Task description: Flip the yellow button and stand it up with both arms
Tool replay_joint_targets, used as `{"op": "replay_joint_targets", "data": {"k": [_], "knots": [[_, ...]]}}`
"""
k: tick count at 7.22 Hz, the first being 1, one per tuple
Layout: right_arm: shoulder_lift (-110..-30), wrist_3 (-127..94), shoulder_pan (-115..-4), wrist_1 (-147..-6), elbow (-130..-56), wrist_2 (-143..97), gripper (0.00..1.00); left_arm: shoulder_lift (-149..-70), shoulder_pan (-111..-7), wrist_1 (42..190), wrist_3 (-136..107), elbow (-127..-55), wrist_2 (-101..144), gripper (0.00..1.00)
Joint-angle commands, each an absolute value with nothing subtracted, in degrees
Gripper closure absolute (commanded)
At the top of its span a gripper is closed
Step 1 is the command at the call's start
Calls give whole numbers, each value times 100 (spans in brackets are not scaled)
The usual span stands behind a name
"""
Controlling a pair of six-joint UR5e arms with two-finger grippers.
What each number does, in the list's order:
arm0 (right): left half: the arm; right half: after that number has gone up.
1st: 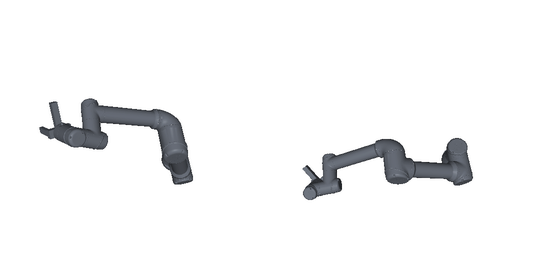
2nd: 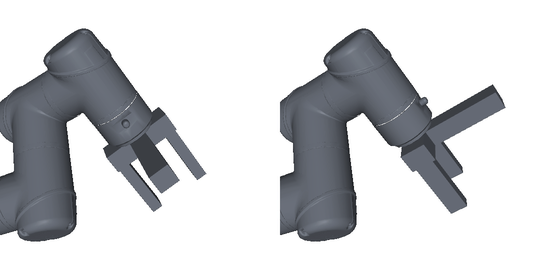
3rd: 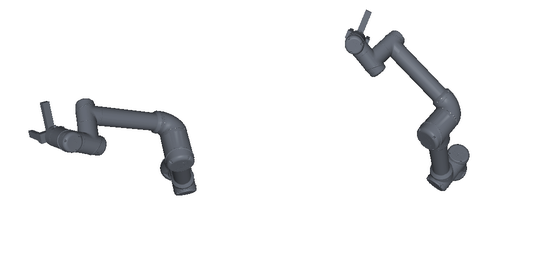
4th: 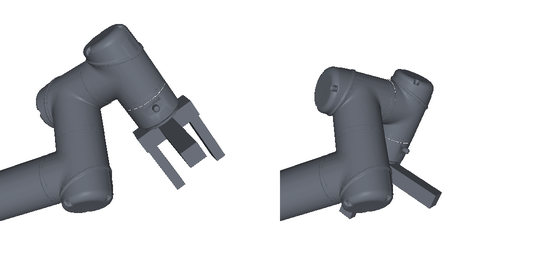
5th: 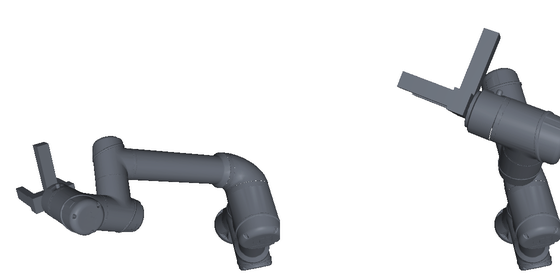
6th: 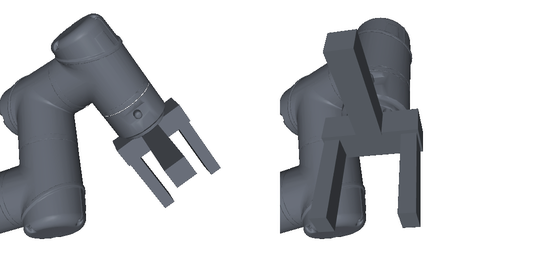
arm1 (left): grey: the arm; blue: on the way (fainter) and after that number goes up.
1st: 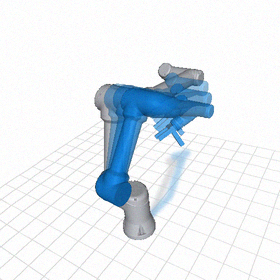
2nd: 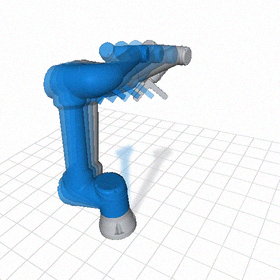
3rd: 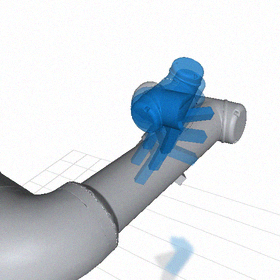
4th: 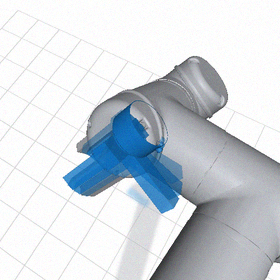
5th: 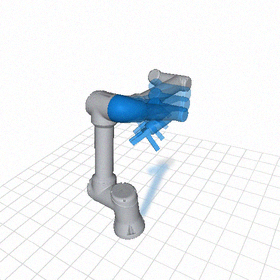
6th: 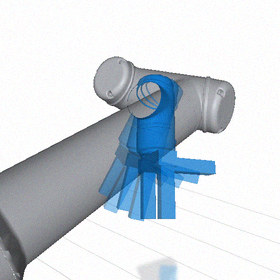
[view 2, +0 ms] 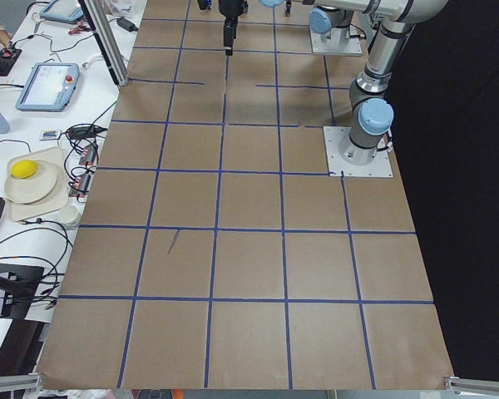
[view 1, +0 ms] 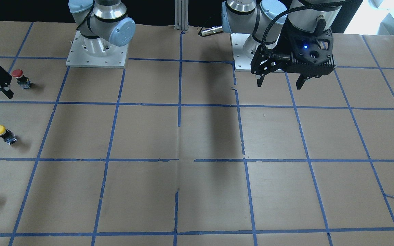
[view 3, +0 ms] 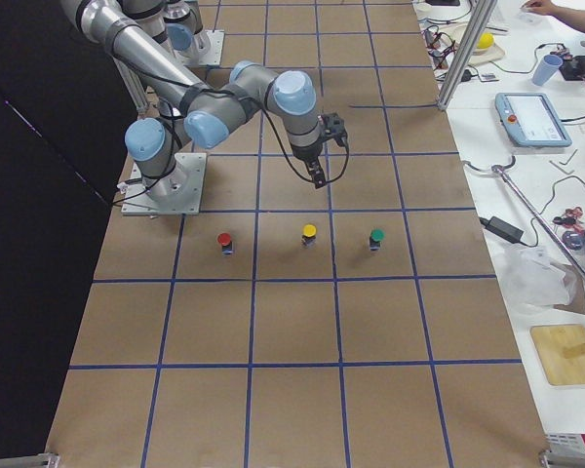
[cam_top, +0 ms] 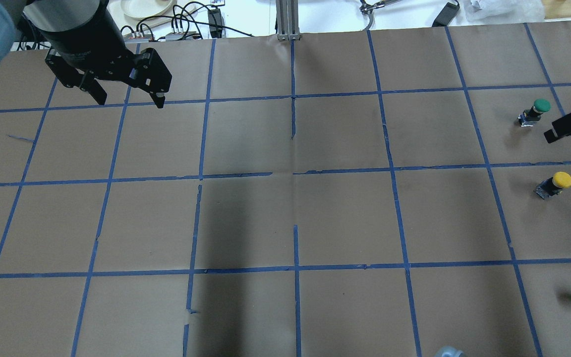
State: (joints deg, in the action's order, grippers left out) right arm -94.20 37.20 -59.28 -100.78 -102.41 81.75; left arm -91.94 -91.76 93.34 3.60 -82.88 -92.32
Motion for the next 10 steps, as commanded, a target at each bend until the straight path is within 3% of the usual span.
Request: {"op": "replay_joint_targets", "data": {"k": [1, 5, 10], "knots": [[-9422, 987, -7053, -9082, -9529, 8630, 0, -9185, -9176, 9334, 360, -8279, -9237, 0], [-9492, -1298, -8864, -7966, -8895, 9132, 0, -9185, -9176, 9334, 369, -8288, -9237, 0], [-9510, -1529, -9009, -7980, -9140, 9070, 0, -9193, -9176, 9334, 360, -8288, -9237, 0]]}}
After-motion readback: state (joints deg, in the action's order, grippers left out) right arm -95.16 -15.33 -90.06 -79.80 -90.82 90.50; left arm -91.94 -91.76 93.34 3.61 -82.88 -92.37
